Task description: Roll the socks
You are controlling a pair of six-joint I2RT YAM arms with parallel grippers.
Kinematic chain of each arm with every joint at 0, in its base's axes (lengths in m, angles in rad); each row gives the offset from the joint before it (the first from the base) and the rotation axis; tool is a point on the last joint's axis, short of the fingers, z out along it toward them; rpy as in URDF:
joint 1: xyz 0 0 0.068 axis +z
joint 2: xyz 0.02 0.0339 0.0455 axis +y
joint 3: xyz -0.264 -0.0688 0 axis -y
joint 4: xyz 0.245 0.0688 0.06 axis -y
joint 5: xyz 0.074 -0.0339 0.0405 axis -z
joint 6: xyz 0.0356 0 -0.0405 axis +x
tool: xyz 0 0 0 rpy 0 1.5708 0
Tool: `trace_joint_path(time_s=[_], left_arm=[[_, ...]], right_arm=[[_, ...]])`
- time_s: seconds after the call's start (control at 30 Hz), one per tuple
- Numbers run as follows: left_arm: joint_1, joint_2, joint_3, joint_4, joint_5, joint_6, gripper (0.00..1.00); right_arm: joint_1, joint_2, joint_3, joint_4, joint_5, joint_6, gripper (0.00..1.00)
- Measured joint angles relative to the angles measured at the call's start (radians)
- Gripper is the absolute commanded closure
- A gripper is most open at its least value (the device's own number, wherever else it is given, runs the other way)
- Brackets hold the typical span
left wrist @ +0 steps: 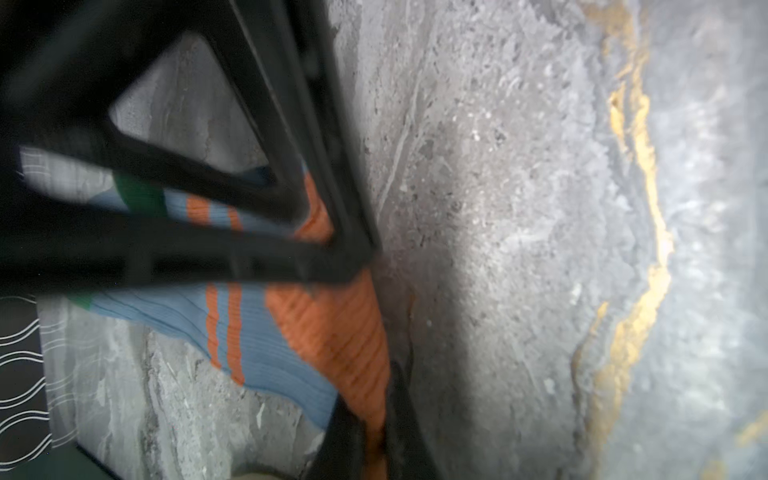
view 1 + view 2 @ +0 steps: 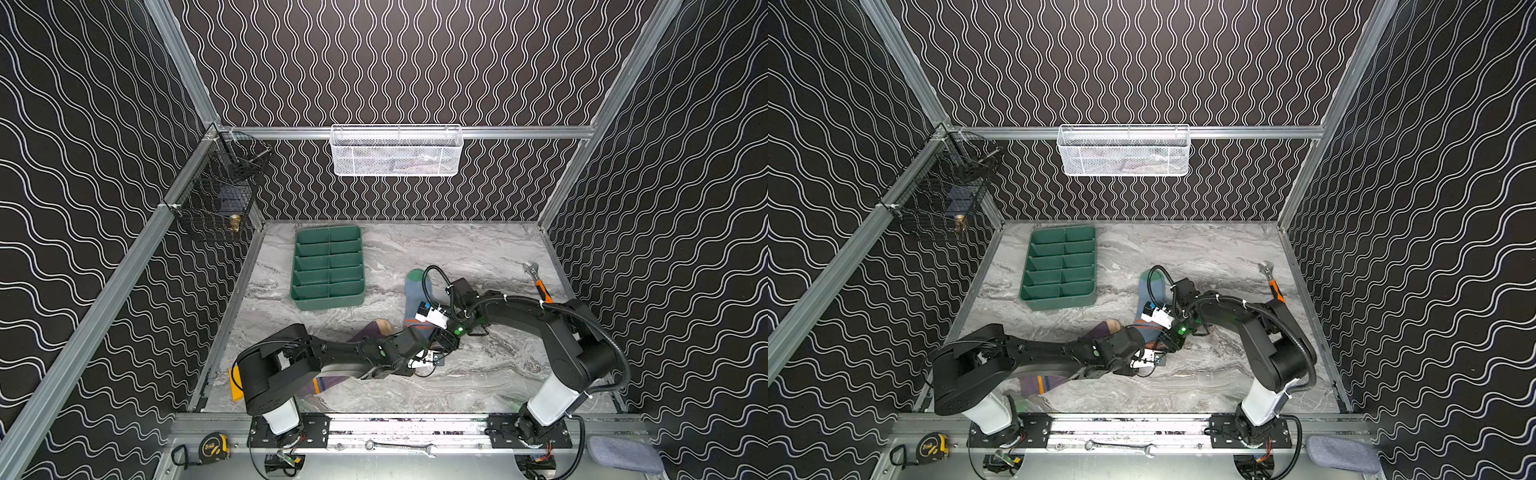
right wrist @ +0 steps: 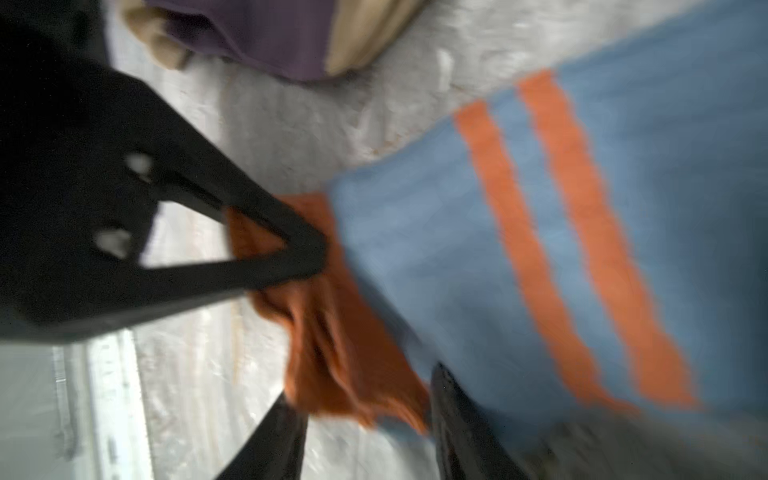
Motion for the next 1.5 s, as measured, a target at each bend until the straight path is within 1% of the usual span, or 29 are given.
trace_joint_path(time_s=[0.1,0.17,0.23,0.33,0.53,0.63,0.7,0.77,0.83,0.9,1.0,1.1,1.17,1.23,1.33,1.5], left_arm=[[0.006,-0.006,0.016,-0.062,0.016,-0.014,1.0],[0.014,-0.004,0.045,-0.109,0.043,-0.022,1.0],[0.032,0.011,0.093,-0.166,0.098,-0.041,1.0],[0.063,0.051,0.17,-0.266,0.168,-0.063,1.0],[0.116,0.167,0.352,-0.47,0.304,-0.108,1.0],[0.137,0.22,0.43,-0.544,0.374,-0.127,1.0],[0.151,0.252,0.472,-0.58,0.417,-0.144,1.0],[0.161,0.286,0.516,-0.613,0.457,-0.151,1.0],[0.169,0.316,0.552,-0.644,0.492,-0.161,1.0],[0.182,0.347,0.584,-0.677,0.526,-0.171,1.0],[0.205,0.386,0.628,-0.724,0.581,-0.177,1.0],[0.233,0.434,0.679,-0.772,0.658,-0.196,1.0],[0.252,0.464,0.71,-0.805,0.71,-0.2,1.0],[0.268,0.494,0.738,-0.836,0.761,-0.206,1.0],[0.289,0.536,0.772,-0.869,0.846,-0.223,1.0],[0.311,0.609,0.826,-0.94,0.975,-0.225,1.0]], right_arm=[[-0.049,-0.083,-0.032,0.02,0.114,0.002,0.49],[-0.098,-0.157,-0.051,0.065,0.161,0.016,0.45],[-0.158,-0.241,-0.071,0.143,0.22,0.045,0.43],[-0.207,-0.331,-0.086,0.24,0.286,0.105,0.43],[-0.22,-0.523,-0.143,0.381,0.434,0.174,0.45],[-0.217,-0.672,-0.203,0.432,0.492,0.177,0.45],[-0.194,-0.776,-0.239,0.449,0.519,0.152,0.45],[-0.133,-0.856,-0.266,0.449,0.542,0.106,0.46],[-0.026,-0.92,-0.293,0.428,0.581,0.04,0.46],[0.113,-0.967,-0.327,0.381,0.645,-0.042,0.46],[0.303,-0.98,-0.374,0.317,0.761,-0.145,0.47],[0.489,-0.95,-0.443,0.273,0.911,-0.233,0.47],[0.581,-0.922,-0.488,0.269,0.983,-0.278,0.47],[0.654,-0.877,-0.529,0.283,1.057,-0.324,0.47],[0.722,-0.795,-0.569,0.337,1.126,-0.375,0.46],[0.732,-0.626,-0.6,0.48,1.159,-0.422,0.46]])
